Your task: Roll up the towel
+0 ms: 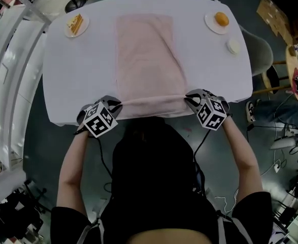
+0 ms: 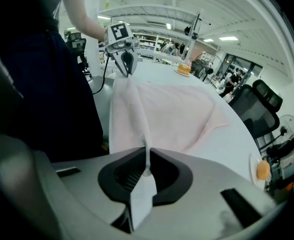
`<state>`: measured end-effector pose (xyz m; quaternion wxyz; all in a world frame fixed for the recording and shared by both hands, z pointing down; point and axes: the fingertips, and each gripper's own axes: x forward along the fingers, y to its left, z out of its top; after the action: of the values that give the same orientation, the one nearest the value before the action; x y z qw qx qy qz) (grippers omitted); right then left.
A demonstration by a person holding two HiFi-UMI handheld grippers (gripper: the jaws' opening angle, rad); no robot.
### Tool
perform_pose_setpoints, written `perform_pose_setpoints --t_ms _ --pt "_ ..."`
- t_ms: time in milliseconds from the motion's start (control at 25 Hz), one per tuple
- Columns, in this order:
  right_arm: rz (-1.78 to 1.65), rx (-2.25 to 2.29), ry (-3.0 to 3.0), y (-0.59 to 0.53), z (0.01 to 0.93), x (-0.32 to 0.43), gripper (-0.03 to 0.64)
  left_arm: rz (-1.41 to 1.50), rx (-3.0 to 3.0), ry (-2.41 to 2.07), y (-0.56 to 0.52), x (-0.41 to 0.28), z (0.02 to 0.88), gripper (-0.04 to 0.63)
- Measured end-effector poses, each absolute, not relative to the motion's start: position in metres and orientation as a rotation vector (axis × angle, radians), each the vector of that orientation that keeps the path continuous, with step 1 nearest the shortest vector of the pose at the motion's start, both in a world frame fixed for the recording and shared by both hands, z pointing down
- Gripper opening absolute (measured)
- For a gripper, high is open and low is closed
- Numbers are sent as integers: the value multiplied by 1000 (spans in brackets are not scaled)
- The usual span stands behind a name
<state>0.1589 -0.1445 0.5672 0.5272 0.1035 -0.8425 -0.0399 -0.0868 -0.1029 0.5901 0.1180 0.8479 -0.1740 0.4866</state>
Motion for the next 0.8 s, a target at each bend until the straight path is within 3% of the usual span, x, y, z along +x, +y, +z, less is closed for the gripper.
perform_pose_setpoints --t_ms 800 --pt "36 202 -2029 -206 608 158 56 1450 2342 -485 -160 -90 623 23"
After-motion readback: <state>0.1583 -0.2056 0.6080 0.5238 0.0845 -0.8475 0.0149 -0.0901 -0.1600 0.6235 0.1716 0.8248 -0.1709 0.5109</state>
